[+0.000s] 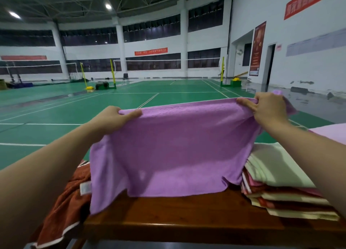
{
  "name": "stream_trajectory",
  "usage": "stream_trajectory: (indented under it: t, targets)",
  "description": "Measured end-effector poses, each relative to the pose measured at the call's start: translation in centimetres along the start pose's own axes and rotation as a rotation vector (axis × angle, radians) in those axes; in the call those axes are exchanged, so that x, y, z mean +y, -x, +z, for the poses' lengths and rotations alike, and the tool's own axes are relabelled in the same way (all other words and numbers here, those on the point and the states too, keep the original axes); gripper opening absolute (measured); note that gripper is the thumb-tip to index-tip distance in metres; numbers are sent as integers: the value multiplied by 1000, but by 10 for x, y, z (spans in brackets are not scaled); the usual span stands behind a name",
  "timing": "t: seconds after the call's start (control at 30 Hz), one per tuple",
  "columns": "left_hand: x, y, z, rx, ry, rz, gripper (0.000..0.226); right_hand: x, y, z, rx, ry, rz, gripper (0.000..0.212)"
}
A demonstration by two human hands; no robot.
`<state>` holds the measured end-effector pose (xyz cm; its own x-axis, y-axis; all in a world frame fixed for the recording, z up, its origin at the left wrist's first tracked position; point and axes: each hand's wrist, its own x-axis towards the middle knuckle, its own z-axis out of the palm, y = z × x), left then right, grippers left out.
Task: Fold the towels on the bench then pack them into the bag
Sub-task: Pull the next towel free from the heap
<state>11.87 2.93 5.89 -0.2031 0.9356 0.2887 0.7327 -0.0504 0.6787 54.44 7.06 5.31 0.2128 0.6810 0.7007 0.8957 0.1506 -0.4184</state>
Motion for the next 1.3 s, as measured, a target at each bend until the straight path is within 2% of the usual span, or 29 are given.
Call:
stream_trajectory:
  t: [0.2, 0.4, 0.5, 0.63, 0.87, 0.93, 1.03, 1.17, 1.3]
  targets:
    - [21, -10, 12, 218, -122, 144, 57, 5, 3, -8, 62, -1, 39, 60]
    - [39, -3, 1, 395, -107, 169, 73, -1, 1, -35, 171, -2, 0, 63]
    - [55, 12, -14, 449, -82, 141, 81, -11, 5, -54, 225, -5, -21, 63]
    - [71, 44, -37, 461, -59, 161, 76, -25, 17, -83, 272, -25, -39, 64]
    - [89, 93, -81, 585, -137, 168, 84, -44, 52, -138, 439, 47, -131, 64]
    - [91, 105, -88, 576, -160, 152, 88, -47, 63, -147, 473, 82, -160, 66]
    - [77, 110, -78, 480, -224, 113, 90, -47, 81, -148, 471, 153, -172, 71]
    - [44, 105, -39, 350, -260, 27, 93, -40, 100, -125, 505, 304, -256, 63]
    - [29, 100, -14, 353, -204, -38, 96, -36, 94, -112, 478, 329, -312, 66]
